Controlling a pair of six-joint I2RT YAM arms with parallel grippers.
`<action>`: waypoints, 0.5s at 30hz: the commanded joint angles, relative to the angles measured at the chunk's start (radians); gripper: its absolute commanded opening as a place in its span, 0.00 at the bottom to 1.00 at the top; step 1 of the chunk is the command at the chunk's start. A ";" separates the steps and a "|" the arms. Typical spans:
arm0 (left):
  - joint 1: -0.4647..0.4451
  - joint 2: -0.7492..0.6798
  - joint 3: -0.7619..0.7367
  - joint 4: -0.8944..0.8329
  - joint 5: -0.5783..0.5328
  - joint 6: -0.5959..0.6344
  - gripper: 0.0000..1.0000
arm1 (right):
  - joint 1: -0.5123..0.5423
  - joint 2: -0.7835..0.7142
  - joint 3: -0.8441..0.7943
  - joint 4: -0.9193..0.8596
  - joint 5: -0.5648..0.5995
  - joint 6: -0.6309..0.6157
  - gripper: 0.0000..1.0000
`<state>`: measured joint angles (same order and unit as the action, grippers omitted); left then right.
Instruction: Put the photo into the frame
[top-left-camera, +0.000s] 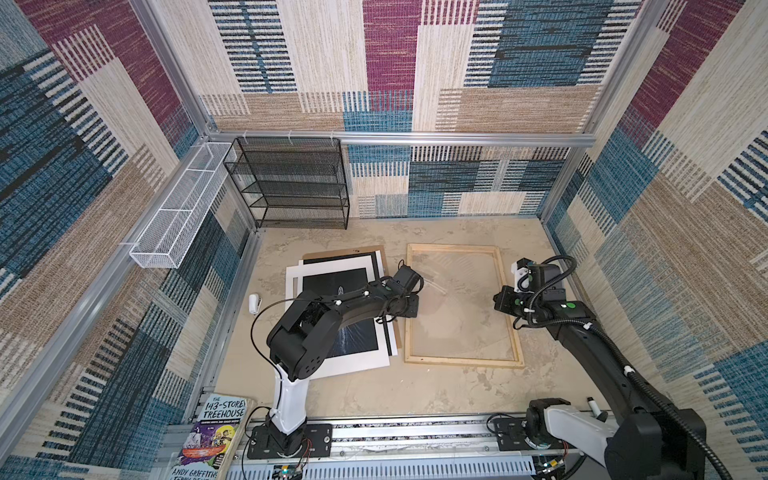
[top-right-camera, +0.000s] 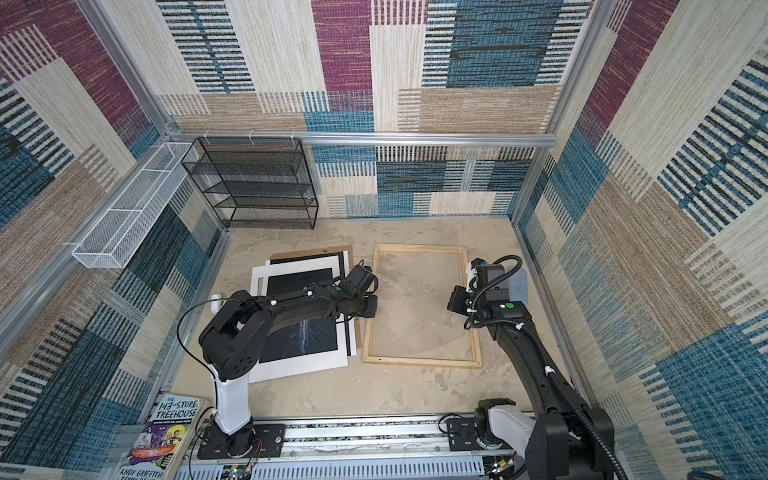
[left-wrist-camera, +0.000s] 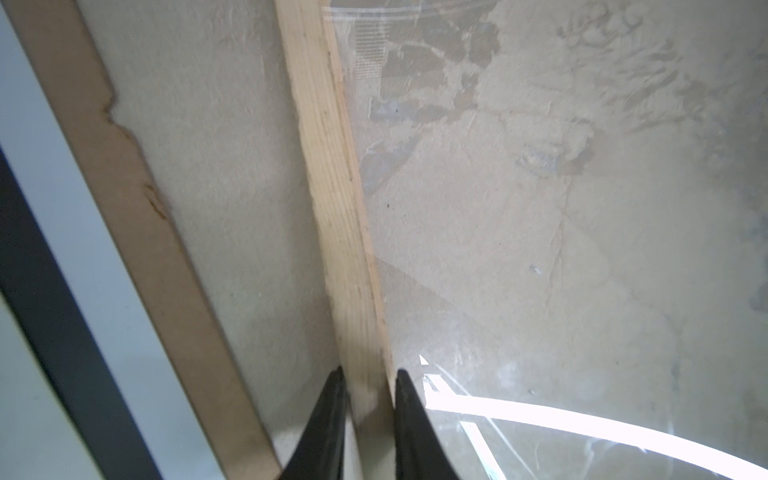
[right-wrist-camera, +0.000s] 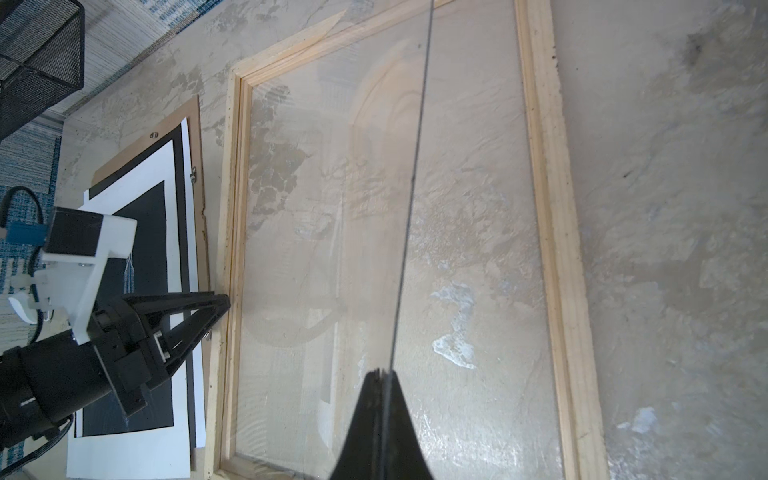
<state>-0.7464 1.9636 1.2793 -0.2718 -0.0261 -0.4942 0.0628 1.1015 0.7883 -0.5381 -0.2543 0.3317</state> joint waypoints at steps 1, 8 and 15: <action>-0.004 -0.002 -0.003 0.011 0.075 0.034 0.19 | 0.009 0.002 -0.003 0.077 -0.030 -0.026 0.00; -0.004 -0.002 -0.007 0.017 0.085 0.036 0.18 | 0.021 0.021 -0.010 0.085 -0.008 -0.006 0.04; -0.004 -0.002 -0.008 0.017 0.084 0.039 0.17 | 0.022 0.046 -0.002 0.062 0.043 0.012 0.22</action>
<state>-0.7460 1.9629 1.2743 -0.2638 -0.0254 -0.4942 0.0792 1.1408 0.7788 -0.5274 -0.2054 0.3363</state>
